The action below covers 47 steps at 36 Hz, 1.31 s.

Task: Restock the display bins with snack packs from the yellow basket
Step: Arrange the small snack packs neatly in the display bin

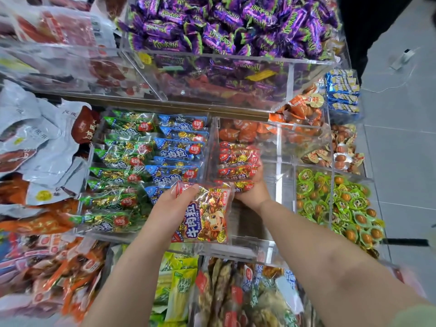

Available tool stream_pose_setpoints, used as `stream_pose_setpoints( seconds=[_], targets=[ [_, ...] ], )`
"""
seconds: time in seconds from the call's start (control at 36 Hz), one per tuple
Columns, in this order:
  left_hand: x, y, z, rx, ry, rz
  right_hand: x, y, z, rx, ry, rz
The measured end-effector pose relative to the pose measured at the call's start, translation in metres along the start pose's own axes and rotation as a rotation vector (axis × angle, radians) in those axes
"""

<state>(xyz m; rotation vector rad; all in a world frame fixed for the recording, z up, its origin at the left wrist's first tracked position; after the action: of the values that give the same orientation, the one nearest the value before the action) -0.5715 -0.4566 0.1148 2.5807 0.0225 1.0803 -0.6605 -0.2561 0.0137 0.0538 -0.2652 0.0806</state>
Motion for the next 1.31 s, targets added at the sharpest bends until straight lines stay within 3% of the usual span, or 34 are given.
stream_pose_setpoints(
  seconds=[0.11, 0.22, 0.42, 0.67, 0.75, 0.83, 0.92, 1.0, 1.06, 1.14, 1.25, 1.31],
  targets=[
    [0.000, 0.000, -0.002, 0.004, -0.010, 0.004, 0.005, 0.007, -0.021, 0.077, -0.154, 0.058],
    [0.000, -0.001, 0.000, 0.018, -0.022, 0.016, 0.011, 0.017, -0.026, 0.030, -0.214, -0.018],
    [0.001, -0.003, 0.004, 0.021, -0.045, 0.065, 0.028, 0.022, -0.027, 0.106, -0.143, -0.071],
    [0.010, -0.009, -0.002, 0.062, -0.052, 0.143, 0.047, 0.034, -0.029, 0.043, -0.302, -0.127],
    [0.015, -0.008, -0.010, 0.080, -0.102, 0.187, 0.057, 0.053, -0.014, 0.105, -0.275, -0.206],
    [0.019, -0.006, -0.022, -0.038, -0.212, 0.203, 0.065, 0.069, 0.039, 0.166, -0.068, -0.329],
    [0.021, -0.007, -0.037, -0.271, -0.342, 0.152, 0.074, 0.047, 0.090, 0.112, 0.066, -0.102],
    [0.024, -0.015, -0.056, -0.370, -0.427, 0.102, 0.089, 0.004, 0.114, 0.087, -0.011, 0.284],
    [0.026, -0.023, -0.066, -0.431, -0.459, 0.082, 0.093, -0.007, 0.116, 0.196, -0.021, 0.361],
    [0.026, -0.025, -0.078, -0.465, -0.505, -0.013, 0.091, 0.001, 0.102, 0.238, -0.082, 0.294],
    [0.030, 0.007, -0.082, -0.523, -0.602, -0.432, 0.088, 0.035, 0.064, -0.018, -0.194, 0.058],
    [0.025, 0.005, -0.074, -0.698, -0.613, -0.514, 0.083, 0.046, 0.040, -0.110, -0.245, -0.059]
  ],
)
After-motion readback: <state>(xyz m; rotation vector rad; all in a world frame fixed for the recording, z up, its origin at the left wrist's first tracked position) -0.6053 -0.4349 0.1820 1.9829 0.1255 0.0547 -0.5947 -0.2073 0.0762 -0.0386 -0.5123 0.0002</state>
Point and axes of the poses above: each hand's wrist, its own x-axis away from the middle knuckle, its own y-axis out of the back of the hand, z = x × y, the point moved 9 cm from there along -x, towards the middle knuckle, and after that the axes turned 14 degrees about -x, right-handed, at the moved point
